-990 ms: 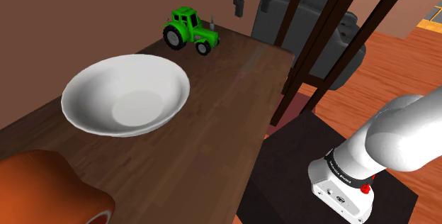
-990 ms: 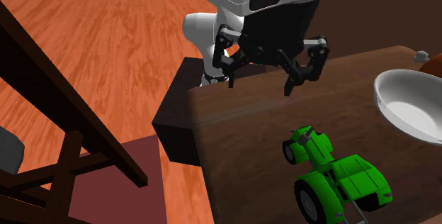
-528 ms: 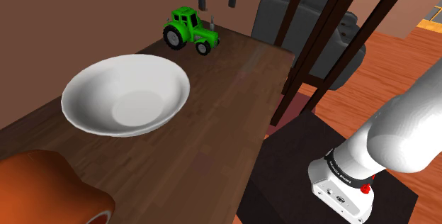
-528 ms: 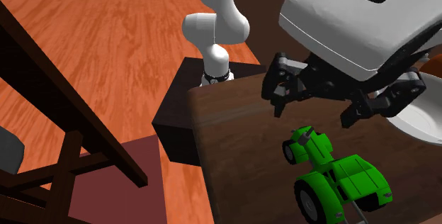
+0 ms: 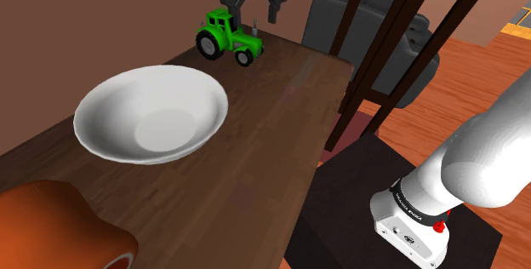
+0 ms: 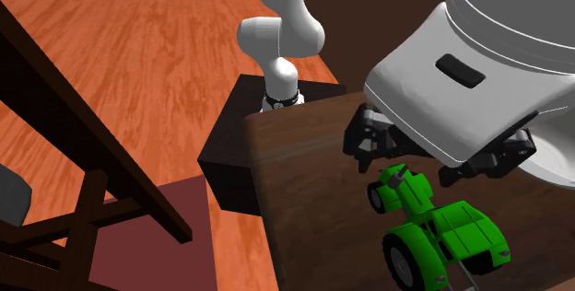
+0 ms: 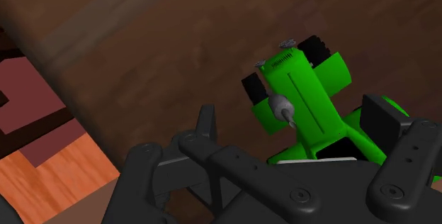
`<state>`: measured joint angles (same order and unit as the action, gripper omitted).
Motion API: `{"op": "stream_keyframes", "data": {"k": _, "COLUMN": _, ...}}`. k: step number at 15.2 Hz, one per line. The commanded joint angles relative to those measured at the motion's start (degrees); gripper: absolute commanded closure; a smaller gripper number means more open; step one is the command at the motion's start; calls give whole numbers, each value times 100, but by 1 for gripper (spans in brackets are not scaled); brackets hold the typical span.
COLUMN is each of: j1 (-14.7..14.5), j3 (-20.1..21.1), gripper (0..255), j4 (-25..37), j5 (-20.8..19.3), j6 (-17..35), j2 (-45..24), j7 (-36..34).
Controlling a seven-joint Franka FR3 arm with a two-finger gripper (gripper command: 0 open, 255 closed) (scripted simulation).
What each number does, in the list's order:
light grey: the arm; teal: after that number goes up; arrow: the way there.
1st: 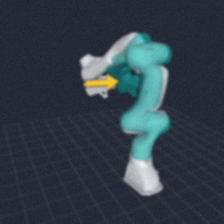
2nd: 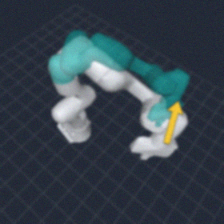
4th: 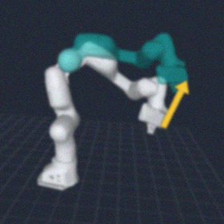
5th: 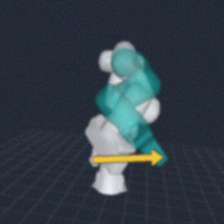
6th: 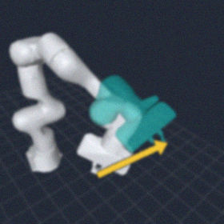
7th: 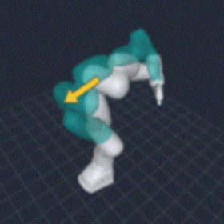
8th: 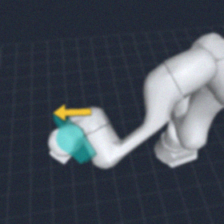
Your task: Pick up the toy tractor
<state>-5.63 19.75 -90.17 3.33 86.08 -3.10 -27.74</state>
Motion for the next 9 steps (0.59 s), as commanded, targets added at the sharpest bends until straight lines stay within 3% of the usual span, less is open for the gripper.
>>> {"op": "stream_keyframes", "data": {"k": 1, "j1": 3, "j3": -2, "gripper": 0, "j4": -110, "j5": 7, "j6": 88, "j2": 25, "j7": 10}}
{"op": "stream_keyframes", "data": {"k": 2, "j1": 7, "j3": -4, "gripper": 255, "j4": -130, "j5": 15, "j6": 86, "j2": 49, "j7": 16}}
{"op": "stream_keyframes", "data": {"k": 9, "j1": 5, "j3": -3, "gripper": 255, "j4": -146, "j5": 19, "j6": 92, "j2": 60, "j7": 13}}
